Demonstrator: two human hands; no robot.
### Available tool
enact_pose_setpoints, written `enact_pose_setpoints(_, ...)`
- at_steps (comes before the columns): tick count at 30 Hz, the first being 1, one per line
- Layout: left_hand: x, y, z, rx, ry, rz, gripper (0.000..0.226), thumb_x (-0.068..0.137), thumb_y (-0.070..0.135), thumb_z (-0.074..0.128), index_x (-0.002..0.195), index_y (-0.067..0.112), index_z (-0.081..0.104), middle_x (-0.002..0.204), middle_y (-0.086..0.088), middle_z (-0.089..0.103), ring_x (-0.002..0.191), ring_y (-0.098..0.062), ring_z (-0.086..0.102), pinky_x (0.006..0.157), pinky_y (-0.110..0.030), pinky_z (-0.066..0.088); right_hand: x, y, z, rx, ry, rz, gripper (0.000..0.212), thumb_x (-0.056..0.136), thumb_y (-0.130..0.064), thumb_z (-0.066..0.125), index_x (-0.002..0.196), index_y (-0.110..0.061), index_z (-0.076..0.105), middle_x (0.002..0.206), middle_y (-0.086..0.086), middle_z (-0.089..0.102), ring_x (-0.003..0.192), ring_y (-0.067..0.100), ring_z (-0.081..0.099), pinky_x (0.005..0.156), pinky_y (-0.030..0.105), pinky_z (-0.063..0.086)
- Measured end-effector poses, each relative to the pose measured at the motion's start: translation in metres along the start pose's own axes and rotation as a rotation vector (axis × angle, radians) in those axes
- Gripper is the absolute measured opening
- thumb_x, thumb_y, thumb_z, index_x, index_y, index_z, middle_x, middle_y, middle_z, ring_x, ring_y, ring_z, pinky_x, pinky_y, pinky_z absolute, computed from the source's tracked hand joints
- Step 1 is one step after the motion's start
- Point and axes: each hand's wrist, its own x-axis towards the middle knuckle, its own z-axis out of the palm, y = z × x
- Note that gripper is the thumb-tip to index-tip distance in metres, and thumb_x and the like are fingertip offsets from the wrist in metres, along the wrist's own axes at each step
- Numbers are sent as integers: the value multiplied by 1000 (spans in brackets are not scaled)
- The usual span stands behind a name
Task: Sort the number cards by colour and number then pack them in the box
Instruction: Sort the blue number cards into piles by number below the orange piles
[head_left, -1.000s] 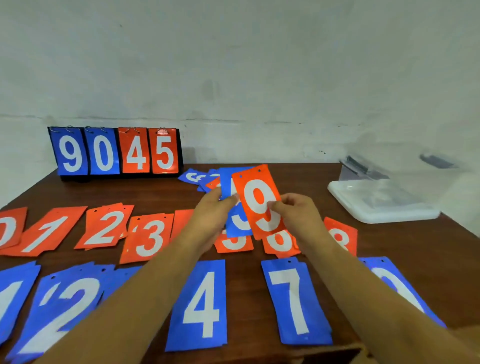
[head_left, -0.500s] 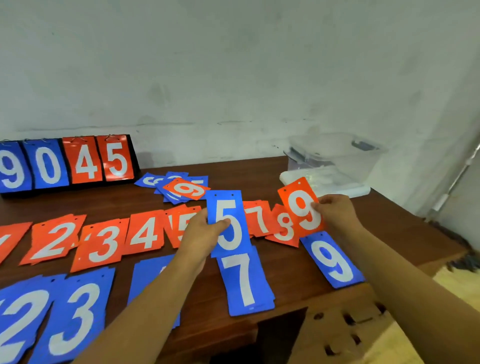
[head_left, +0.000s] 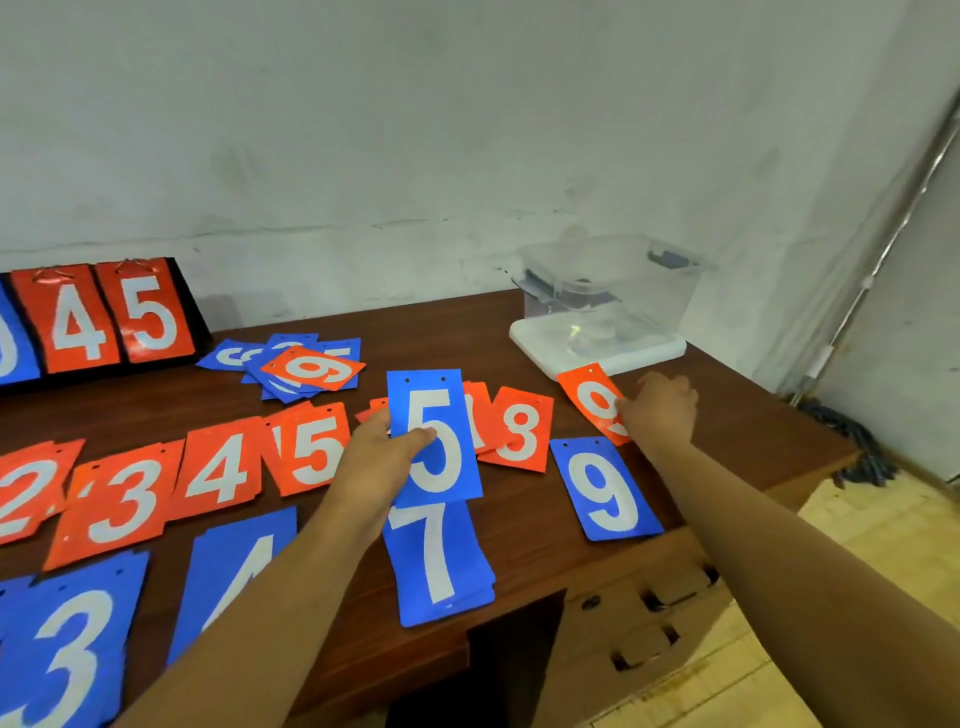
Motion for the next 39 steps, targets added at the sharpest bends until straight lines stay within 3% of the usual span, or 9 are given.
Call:
enact_pose_setpoints(4, -2, 1, 11, -9, -20, -5, 26, 91, 28, 67, 113, 25, 55, 103, -1, 69, 82, -19, 72, 67, -40, 61, -32, -33, -21, 321, -19, -175, 19, 89, -24, 58, 90, -6, 64, 91, 9, 65, 90, 26, 61, 79, 38, 49)
enact_pose_setpoints(8, -8, 5, 26, -46, -85, -3, 38, 91, 26, 67, 126, 20, 53, 112, -3, 68, 83, -18, 73, 60, -34, 60, -93, -77, -46, 716, -451, -217, 26, 95, -40, 55, 95, -16, 67, 91, -1, 69, 82, 13, 64, 66, 24, 48)
enact_pose_setpoints(11, -14, 5, 29, 6, -133, 60, 33, 90, 27, 67, 120, 19, 57, 109, -2, 69, 86, -17, 73, 69, -37, 62, -116, -88, -40, 869, -611, -191, 19, 95, -31, 60, 98, -14, 68, 99, -1, 72, 89, 14, 69, 73, 31, 59)
enact_pose_setpoints(17, -26, 2, -6, 105, -149, 65, 25, 89, 24, 68, 112, 19, 61, 108, -1, 72, 92, -16, 72, 81, -41, 60, -135, -104, -35, 877, -609, -135, 15, 92, -27, 66, 90, -12, 63, 95, -2, 70, 80, 9, 69, 57, 18, 56)
enact_pose_setpoints(21, -37, 2, -44, 154, -63, 121, 28, 89, 23, 68, 116, 18, 59, 106, 0, 72, 92, -15, 71, 75, -34, 60, -156, -129, -33, 908, -656, -181, 20, 93, -25, 64, 94, -5, 66, 104, 6, 72, 91, 19, 70, 74, 35, 61)
enact_pose_setpoints(25, -50, -5, -102, 260, 40, 199, 10, 91, 14, 64, 100, 16, 65, 95, -5, 74, 84, -19, 72, 76, -36, 59, -174, -158, -34, 959, -645, -213, 16, 94, -26, 62, 82, -16, 62, 98, 3, 72, 89, 16, 71, 56, 23, 56)
enact_pose_setpoints(30, -77, -31, -180, 669, 177, 304, 13, 88, 15, 67, 86, 28, 65, 82, 7, 69, 79, -10, 65, 68, -23, 45, -197, -188, -27, 957, -643, -210, 17, 92, -21, 65, 89, -4, 65, 97, 12, 73, 87, 24, 71, 75, 45, 60)
enact_pose_setpoints(33, -91, -54, -198, 914, 114, 386, 16, 86, 28, 70, 94, 38, 60, 104, 14, 63, 97, -5, 59, 84, -28, 49, -215, -197, -16, 835, -664, -282, 19, 89, -18, 69, 91, 0, 65, 95, 16, 71, 91, 30, 69, 76, 53, 58)
enact_pose_setpoints(39, -104, -76, -182, 1087, -105, 349, 53, 89, 52, 59, 138, 41, 46, 146, 17, 39, 136, -4, 32, 113, -30, 33, -245, -183, 0, 606, -636, -405, 16, 88, -13, 67, 88, 2, 63, 89, 13, 64, 84, 26, 63, 66, 36, 53)
